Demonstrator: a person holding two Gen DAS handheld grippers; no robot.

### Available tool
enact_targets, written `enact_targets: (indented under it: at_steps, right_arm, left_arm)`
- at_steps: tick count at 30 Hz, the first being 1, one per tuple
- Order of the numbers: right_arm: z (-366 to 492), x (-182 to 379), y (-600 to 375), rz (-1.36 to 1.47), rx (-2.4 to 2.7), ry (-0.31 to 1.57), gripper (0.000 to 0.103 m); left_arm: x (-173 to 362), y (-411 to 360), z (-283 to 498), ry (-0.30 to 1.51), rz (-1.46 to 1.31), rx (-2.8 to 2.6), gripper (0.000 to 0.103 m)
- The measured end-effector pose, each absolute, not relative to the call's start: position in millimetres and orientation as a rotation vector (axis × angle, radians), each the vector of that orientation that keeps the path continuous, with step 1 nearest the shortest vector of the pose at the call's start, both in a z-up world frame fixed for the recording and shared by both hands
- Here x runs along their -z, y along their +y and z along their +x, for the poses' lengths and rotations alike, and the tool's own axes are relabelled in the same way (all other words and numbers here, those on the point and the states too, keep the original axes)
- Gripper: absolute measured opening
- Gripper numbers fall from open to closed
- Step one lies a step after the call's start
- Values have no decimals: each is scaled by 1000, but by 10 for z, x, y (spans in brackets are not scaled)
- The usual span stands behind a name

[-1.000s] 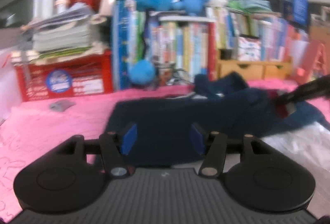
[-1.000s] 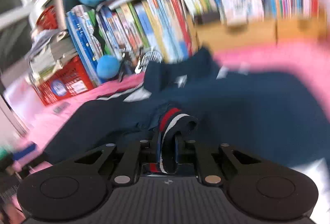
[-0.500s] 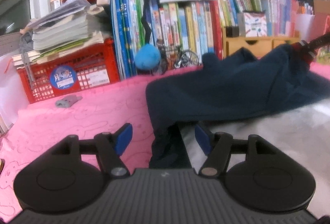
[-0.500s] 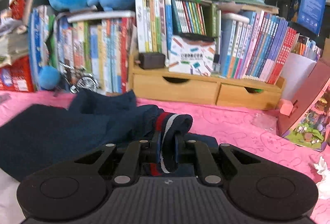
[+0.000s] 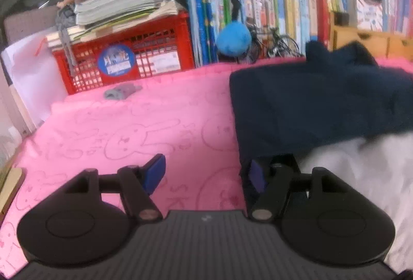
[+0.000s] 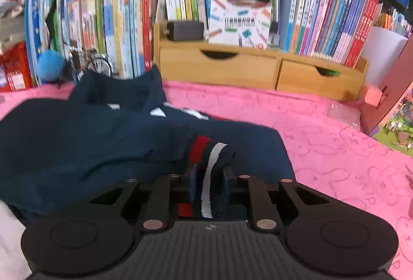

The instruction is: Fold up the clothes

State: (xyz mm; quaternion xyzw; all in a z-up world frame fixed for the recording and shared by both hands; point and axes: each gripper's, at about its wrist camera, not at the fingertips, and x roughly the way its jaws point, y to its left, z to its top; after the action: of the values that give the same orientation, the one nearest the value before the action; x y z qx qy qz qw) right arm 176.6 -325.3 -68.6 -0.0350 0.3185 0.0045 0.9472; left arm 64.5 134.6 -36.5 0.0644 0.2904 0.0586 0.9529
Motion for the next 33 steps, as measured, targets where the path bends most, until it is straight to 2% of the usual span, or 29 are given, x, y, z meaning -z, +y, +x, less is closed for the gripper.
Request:
enact_targets:
  at_steps: [3,4,5,6,7,8,12,17,22,27,33]
  right_arm:
    - [1816,748,-3269,-66,5,656,25]
    - [1817,745,-3272,-69,12,651,34]
    - [1801,726,-3276,-79,26,638,55]
    - [1778,704,-3282,-92,43,622,68]
    - [1743,674,-3300,-90,42,600,87]
    - [1700,628,-3325,-70,21,583,91]
    - [1526,415,-3352,30,-55,534,91]
    - [1331,278,-2900,109,-242,541,91]
    - [1262,426,-2100,36,-459,602,90]
    - [1370,676,-1731,-38,-417,665,74]
    - [1394,815,-2325,-90,-224,669,72]
  left_arm:
    - [278,1427,612,608,120,-50,66]
    - [211,1491,570,608,90,-6,66]
    - [138,1557,520,600,51,38,66]
    - [65,1622,471,592,11,82,66]
    - [-7,1678,426,576,-29,122,66]
    - [-79,1717,394,547,-74,157,66]
    - [-184,1693,564,458,-251,202,66]
    - [145,1232,955,594,-89,67,56]
    - [419,1022,1012,676,31,-1,60]
    - [455,1107,968,671,2,-5,66]
    - [460,1103,972,669,2,-8,66]
